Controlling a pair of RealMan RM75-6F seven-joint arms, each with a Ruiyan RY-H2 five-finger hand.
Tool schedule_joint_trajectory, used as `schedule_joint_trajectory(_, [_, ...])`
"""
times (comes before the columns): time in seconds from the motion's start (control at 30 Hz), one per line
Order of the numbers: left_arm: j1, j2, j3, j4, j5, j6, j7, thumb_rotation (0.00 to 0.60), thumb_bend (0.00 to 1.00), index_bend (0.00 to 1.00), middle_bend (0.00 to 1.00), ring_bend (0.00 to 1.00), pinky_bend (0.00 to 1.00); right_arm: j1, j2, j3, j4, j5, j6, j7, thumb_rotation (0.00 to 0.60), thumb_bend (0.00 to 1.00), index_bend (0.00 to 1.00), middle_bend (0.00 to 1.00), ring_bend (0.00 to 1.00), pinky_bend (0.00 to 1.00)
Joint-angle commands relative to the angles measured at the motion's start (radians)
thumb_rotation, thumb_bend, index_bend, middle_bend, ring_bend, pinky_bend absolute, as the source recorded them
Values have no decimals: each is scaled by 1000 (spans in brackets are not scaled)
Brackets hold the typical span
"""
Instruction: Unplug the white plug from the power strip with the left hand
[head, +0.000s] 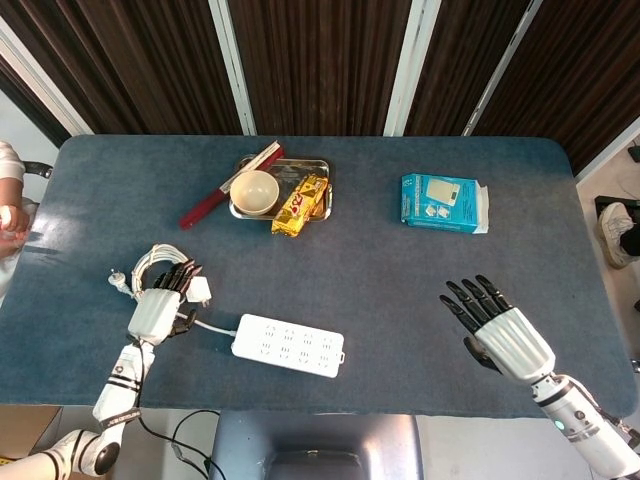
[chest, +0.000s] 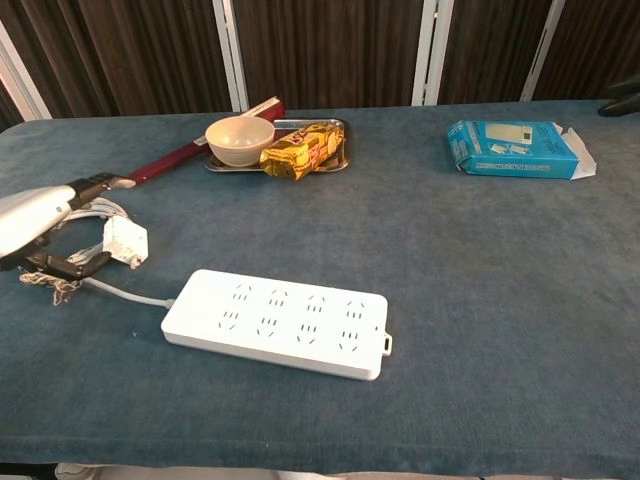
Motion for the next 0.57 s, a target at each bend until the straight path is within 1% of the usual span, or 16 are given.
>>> schedule_joint_trajectory(0.03, [72, 178, 73, -191, 47, 67, 104, 600, 425, 0, 0, 0, 143, -74, 30, -11, -74, 92, 5, -84, 600, 510, 0, 1, 0, 0])
schedule_joint_trajectory(0.07, [106, 240, 102, -265, 63, 105, 131, 600, 428, 0, 0, 0, 137, -105, 36, -14, -95, 122, 23, -107, 600, 480, 0, 0, 0, 0])
schedule_joint_trajectory(0.13, [163, 318, 147, -351, 90, 169, 152, 600, 445, 0, 0, 0, 120, -151, 33, -16, -103, 156, 62, -112, 600, 407, 0, 0, 0, 0])
schedule_joint_trajectory(0.17, [202, 357, 174, -389, 106, 213, 147, 600, 448, 0, 0, 0, 115, -179, 23, -15, -93, 171, 90, -97, 600, 395, 0, 0, 0, 0])
schedule_joint_trajectory(0.23, [255, 391, 208, -405, 139, 279, 106, 600, 451, 0, 0, 0, 104, -221, 0, -10, -58, 191, 135, -56, 600, 387, 0, 0, 0, 0])
schedule_joint_trajectory(0.27, [285, 399, 223, -391, 160, 319, 66, 600, 451, 0, 0, 0, 100, -249, -21, -3, -27, 201, 172, -30, 600, 387, 0, 0, 0, 0])
schedule_joint_trajectory(0.33, [309, 413, 235, -385, 176, 347, 55, 600, 453, 0, 0, 0, 90, -284, -50, 8, 12, 210, 219, -15, 600, 387, 0, 0, 0, 0])
schedule_joint_trajectory(0.4, [319, 421, 241, -372, 218, 377, 29, 600, 456, 0, 0, 0, 82, -297, -52, 7, 35, 168, 254, 4, 600, 387, 0, 0, 0, 0])
schedule_joint_trajectory(0.43, [325, 423, 239, -369, 218, 382, 25, 600, 456, 0, 0, 0, 82, -303, -55, 10, 42, 159, 269, 18, 600, 387, 0, 0, 0, 0])
schedule_joint_trajectory(0.57, [330, 423, 233, -368, 217, 387, 28, 600, 456, 0, 0, 0, 80, -309, -57, 12, 50, 153, 274, 25, 600, 387, 0, 0, 0, 0])
